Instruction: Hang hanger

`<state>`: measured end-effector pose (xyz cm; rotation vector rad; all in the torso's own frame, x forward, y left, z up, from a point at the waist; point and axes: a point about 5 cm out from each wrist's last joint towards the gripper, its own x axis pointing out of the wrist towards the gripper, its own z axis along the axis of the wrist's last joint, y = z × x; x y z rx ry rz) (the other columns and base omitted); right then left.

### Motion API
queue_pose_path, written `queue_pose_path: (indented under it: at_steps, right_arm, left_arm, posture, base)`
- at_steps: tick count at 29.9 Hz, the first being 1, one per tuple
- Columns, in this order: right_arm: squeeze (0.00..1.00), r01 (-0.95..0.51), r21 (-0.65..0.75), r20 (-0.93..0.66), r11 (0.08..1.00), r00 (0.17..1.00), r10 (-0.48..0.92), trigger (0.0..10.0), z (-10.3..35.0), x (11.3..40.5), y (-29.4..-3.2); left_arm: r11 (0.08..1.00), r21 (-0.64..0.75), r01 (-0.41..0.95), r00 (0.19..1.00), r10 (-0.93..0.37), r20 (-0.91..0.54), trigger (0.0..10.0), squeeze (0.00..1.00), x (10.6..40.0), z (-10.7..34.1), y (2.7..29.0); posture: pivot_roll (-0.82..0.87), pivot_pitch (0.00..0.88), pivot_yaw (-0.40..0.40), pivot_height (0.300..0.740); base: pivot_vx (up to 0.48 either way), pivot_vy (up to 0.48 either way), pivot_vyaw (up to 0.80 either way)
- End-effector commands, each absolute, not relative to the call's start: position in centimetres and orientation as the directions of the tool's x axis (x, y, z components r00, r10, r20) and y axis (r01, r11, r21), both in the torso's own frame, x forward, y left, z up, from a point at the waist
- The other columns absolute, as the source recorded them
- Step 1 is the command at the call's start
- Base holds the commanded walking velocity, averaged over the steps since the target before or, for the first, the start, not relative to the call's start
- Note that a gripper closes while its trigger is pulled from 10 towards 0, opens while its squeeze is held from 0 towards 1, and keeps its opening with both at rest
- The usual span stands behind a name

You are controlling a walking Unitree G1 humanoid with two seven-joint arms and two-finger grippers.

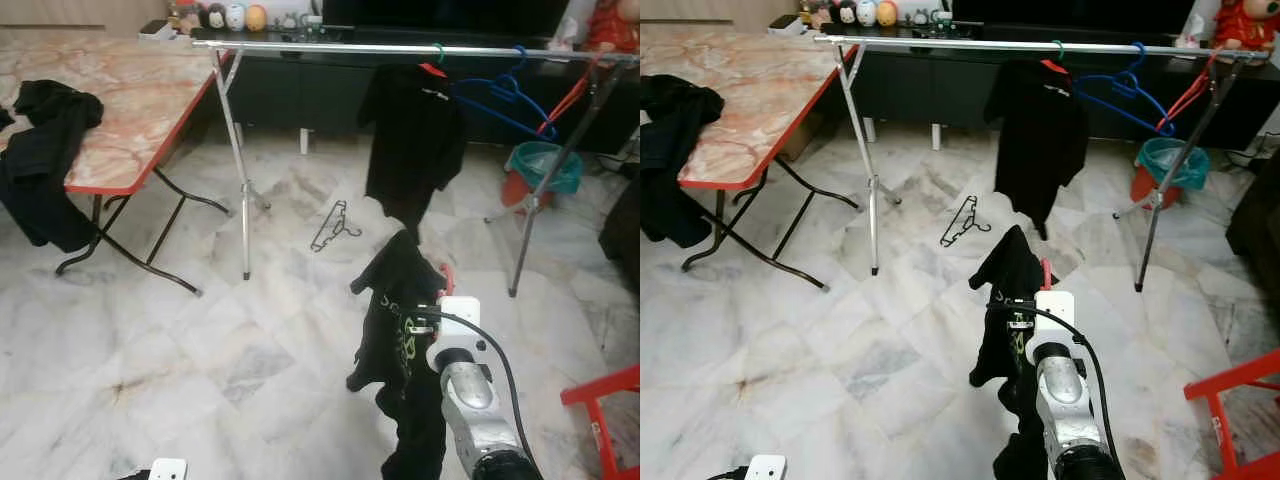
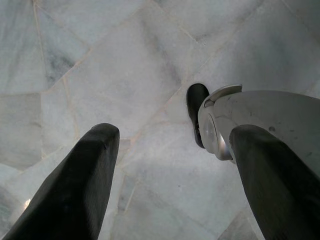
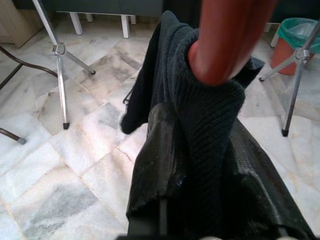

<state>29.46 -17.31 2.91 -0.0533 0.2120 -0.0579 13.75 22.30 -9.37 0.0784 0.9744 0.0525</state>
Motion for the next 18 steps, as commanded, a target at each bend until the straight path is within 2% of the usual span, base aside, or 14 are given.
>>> queue_pose_path:
  at_steps: [1, 6, 11, 15, 18]
  right_arm:
    - [0.00, 0.061, -0.051, -0.169, 0.997, 0.983, -0.069, 10.0, 3.59, 29.86, -17.42]
    - [0.00, 0.062, -0.055, -0.174, 0.997, 0.982, -0.070, 10.0, 3.55, 29.89, -17.39]
    - [0.00, 0.067, -0.056, -0.175, 0.996, 0.982, -0.076, 10.0, 3.56, 29.95, -17.40]
    - [0.00, 0.066, -0.054, -0.174, 0.996, 0.982, -0.075, 10.0, 3.58, 29.97, -17.37]
    - [0.00, 0.066, -0.056, -0.162, 0.996, 0.984, -0.074, 10.0, 3.70, 29.99, -17.36]
  left_arm:
    - [0.996, 0.090, -0.013, 0.538, 0.083, -0.839, 10.0, 0.00, 13.18, -9.60, 22.37]
    - [0.996, 0.090, -0.014, 0.538, 0.084, -0.839, 10.0, 0.00, 13.19, -9.59, 22.39]
    - [0.996, 0.091, -0.016, 0.538, 0.085, -0.839, 10.0, 0.00, 13.22, -9.58, 22.41]
    - [0.996, 0.092, -0.015, 0.538, 0.086, -0.839, 10.0, 0.00, 13.23, -9.57, 22.42]
    - [0.996, 0.091, -0.017, 0.538, 0.085, -0.838, 10.0, 0.00, 13.23, -9.57, 22.44]
  posture:
    - [-0.01, 0.046, -0.011, 0.740]
    - [-0.01, 0.045, -0.011, 0.740]
    - [-0.01, 0.047, -0.010, 0.740]
    - [-0.01, 0.048, -0.010, 0.740]
    - [-0.01, 0.049, -0.009, 0.740]
  base:
    - [0.000, 0.000, 0.00]
    - [0.000, 0.000, 0.00]
    - [0.000, 0.277, 0.00]
    - [0.000, 0.337, -0.78]
    - [0.000, 0.340, 0.00]
